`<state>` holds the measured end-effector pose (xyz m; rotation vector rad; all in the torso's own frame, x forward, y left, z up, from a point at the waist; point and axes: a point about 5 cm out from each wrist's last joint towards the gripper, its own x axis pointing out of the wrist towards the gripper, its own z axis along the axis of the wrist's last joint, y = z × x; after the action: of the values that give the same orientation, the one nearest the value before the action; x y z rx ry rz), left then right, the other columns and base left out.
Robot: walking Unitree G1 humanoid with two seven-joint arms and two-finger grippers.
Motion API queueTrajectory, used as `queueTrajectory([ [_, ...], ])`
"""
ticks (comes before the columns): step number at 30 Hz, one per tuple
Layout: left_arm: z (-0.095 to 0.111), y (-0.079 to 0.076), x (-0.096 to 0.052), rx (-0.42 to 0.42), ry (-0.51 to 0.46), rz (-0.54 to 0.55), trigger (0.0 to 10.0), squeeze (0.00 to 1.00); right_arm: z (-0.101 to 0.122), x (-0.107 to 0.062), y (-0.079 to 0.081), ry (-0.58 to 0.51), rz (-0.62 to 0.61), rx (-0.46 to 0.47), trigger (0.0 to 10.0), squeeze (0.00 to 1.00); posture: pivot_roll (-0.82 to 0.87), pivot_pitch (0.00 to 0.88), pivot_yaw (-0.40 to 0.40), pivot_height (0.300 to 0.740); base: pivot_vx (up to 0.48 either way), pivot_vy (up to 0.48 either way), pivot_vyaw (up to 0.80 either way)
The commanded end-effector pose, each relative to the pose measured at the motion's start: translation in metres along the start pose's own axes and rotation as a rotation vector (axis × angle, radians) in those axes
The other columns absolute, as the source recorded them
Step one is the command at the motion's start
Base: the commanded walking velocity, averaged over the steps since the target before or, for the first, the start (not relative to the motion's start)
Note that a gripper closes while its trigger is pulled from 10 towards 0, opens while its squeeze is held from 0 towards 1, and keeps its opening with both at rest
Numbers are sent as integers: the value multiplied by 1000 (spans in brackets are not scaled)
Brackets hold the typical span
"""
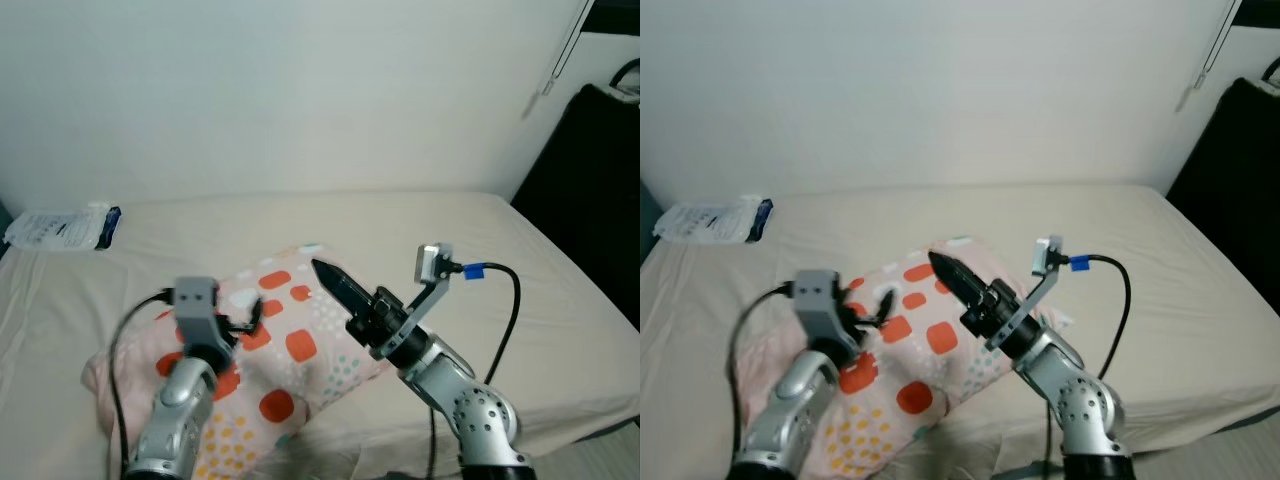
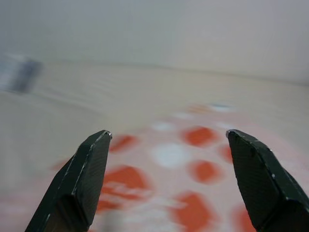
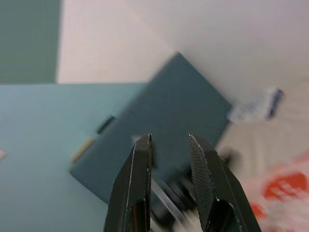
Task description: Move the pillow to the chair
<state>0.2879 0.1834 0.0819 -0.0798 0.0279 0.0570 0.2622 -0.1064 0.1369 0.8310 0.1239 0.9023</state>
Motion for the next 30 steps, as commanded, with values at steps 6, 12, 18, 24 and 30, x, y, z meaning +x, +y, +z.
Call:
queueTrajectory([
  [6,-16,28,-5,127,83,181,10000,0,2,-20,-65,154,-686,-429,10000,0,62,0,-58,740,0,0,0],
  [12,-15,29,-6,138,76,181,10000,0,18,-22,-72,89,-804,-534,10000,0,66,0,-64,740,0,0,0],
  [18,-13,10,-2,138,9,107,10000,0,17,-11,-65,89,-726,-596,10000,0,77,0,-76,740,0,0,0],
  [24,12,-44,-9,-176,-142,-295,10000,0,9,1,-71,115,-745,-681,10000,0,90,0,-97,740,0,0,0],
  [30,12,-31,-6,-207,-148,-215,10000,0,16,3,-70,49,-754,-670,10000,0,83,0,-94,740,0,0,0],
])
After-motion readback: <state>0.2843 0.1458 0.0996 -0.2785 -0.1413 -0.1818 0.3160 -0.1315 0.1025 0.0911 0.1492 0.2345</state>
